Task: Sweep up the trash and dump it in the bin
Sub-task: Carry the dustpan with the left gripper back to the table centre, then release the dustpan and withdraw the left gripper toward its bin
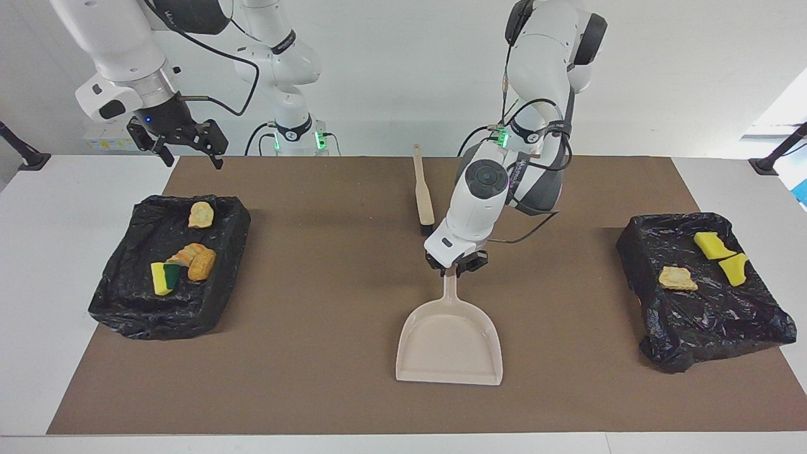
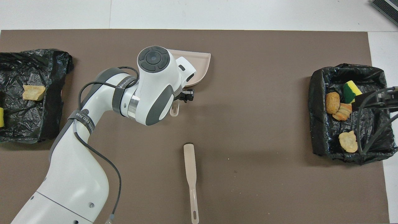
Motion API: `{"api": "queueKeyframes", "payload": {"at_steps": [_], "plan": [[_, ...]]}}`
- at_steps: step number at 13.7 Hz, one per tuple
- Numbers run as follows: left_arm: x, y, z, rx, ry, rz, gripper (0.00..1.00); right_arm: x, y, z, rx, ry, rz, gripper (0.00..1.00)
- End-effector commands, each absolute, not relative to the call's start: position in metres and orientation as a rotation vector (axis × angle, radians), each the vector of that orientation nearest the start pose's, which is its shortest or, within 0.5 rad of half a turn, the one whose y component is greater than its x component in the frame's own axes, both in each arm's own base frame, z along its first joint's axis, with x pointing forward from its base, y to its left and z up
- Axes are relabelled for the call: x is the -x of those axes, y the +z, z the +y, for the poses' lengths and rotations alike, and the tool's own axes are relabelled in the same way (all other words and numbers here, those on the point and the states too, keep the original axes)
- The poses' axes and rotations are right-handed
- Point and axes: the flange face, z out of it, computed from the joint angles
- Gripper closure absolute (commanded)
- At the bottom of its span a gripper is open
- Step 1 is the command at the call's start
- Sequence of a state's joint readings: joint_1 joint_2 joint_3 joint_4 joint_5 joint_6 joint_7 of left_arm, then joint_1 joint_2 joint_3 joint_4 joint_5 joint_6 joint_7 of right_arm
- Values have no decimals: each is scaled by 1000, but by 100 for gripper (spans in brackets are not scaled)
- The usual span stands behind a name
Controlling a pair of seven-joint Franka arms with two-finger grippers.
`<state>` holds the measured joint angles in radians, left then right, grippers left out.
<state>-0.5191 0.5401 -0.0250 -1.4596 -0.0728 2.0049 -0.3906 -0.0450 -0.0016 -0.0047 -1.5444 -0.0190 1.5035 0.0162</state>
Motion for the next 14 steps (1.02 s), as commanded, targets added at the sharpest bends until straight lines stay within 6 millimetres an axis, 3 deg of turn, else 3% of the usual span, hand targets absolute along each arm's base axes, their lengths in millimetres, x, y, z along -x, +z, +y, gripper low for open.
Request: {"api": "queueKeyframes", "payload": {"at_steps": [1,2,4,7,8,14], "plan": [[-608,386,-355,3220,-6,175,0,-543,634,-29,3147,68,136,0],[-609,401,-350,3224,-37,164,0,-543,634,-29,3147,68,136,0],[-618,428,-317,3151,-127,149,0,-543,634,-29,3147,68,136,0],[-629,448,-284,3131,-177,165,0,-543,634,-29,3147,68,136,0],[-636,461,-262,3132,-205,163,0,-543,634,-29,3147,68,136,0],[-608,583,-136,3110,-209,280,0,-543,634,-29,3147,68,136,0]]}}
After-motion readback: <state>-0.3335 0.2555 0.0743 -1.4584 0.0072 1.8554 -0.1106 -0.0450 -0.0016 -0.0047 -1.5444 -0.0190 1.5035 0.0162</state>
